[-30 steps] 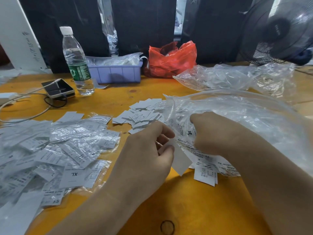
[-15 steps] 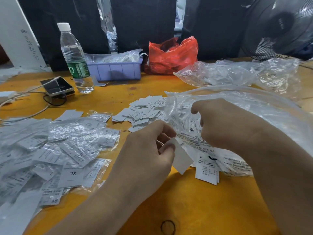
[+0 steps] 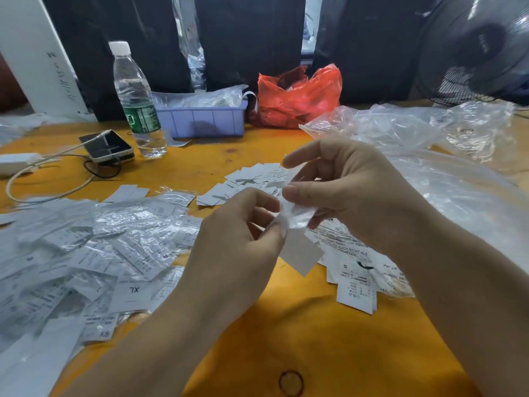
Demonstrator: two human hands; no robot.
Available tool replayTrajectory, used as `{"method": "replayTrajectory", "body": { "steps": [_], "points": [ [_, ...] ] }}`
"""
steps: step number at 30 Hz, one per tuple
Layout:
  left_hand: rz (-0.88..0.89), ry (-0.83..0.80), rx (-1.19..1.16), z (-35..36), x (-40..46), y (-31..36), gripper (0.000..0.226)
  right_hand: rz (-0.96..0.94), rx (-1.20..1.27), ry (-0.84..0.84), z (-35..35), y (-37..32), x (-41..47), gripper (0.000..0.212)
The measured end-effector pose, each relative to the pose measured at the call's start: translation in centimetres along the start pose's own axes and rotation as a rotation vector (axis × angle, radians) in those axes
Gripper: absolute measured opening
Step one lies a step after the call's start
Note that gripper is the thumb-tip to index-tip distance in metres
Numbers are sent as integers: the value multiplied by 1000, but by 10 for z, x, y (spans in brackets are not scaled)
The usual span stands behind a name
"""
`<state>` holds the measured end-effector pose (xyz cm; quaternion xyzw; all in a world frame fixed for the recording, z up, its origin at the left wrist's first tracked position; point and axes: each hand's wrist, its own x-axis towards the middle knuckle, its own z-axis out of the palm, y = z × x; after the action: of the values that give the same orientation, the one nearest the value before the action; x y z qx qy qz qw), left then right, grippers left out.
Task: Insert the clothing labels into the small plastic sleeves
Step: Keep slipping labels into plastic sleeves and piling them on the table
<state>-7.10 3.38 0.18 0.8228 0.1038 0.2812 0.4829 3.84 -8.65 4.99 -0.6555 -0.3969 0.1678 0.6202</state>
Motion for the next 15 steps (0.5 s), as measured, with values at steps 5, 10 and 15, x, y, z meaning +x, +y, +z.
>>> {"method": "replayTrajectory", "body": {
  "steps": [5, 10, 15],
  "points": [
    [-29, -25, -83, -3, 2, 3, 16, -16, 20, 28, 9, 7, 0, 30],
    [-57, -7, -142, -9, 4, 4, 17, -6, -35, 7, 16, 12, -1, 13],
    [-175, 68, -238, -13, 11, -1, 10, 49, -33, -90, 22, 15, -1, 34]
  ]
}}
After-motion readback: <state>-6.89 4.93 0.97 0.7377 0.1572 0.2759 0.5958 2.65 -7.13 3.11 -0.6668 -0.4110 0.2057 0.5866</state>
